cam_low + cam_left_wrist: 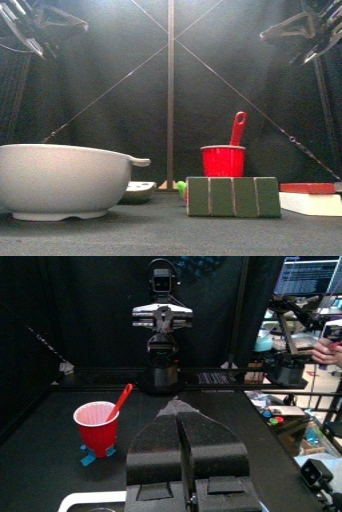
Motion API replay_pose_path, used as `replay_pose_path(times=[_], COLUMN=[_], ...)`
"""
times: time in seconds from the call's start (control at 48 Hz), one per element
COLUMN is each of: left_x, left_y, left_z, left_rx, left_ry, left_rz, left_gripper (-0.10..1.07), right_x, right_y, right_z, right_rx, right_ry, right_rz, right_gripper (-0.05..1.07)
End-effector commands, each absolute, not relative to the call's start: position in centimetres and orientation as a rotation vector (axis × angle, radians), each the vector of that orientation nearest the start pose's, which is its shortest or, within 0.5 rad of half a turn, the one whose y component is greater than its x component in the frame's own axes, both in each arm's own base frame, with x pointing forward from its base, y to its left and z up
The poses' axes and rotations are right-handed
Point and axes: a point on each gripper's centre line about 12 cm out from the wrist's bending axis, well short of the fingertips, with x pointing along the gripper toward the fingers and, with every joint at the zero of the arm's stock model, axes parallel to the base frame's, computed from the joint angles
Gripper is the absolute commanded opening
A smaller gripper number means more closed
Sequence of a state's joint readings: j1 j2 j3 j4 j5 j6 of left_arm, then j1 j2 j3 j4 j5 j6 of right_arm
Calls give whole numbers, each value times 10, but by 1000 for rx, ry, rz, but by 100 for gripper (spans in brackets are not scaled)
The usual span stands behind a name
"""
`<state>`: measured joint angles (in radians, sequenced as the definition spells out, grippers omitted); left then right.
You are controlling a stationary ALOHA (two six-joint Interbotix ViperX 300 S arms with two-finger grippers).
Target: Grab salmon sushi
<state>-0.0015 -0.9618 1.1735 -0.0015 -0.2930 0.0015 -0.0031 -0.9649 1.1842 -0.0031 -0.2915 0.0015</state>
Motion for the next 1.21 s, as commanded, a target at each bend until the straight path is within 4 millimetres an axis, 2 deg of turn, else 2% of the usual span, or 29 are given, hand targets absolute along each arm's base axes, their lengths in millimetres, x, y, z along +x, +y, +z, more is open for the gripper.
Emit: replay_pose_path(times=[0.0,0.083,0.292,0.583,0.688,0.938,1.188], left_x=[201,201,202,205,205,205,205], left_y=[-3,-7,-13,-14,-14,-14,-13], left_z=[295,296,294,290,289,289,288], left_rx=[4,13,19,17,17,14,2], left_ry=[-100,-105,-100,-82,-80,-79,-71], left_rz=[-13,-33,-65,-69,-69,-69,-66], left_gripper=[-5,-5,-3,-3,-3,-3,-3], right_x=[203,206,228,263,269,267,257], right_y=[-1,-2,-6,4,10,24,25], right_z=[295,295,294,274,267,261,259], right_rx=[12,47,357,774,885,934,985], right_ry=[-77,-69,-14,231,350,658,819], right_rz=[-4,-10,-49,-97,-122,-165,-268], right_gripper=[3,2,2,3,3,3,3])
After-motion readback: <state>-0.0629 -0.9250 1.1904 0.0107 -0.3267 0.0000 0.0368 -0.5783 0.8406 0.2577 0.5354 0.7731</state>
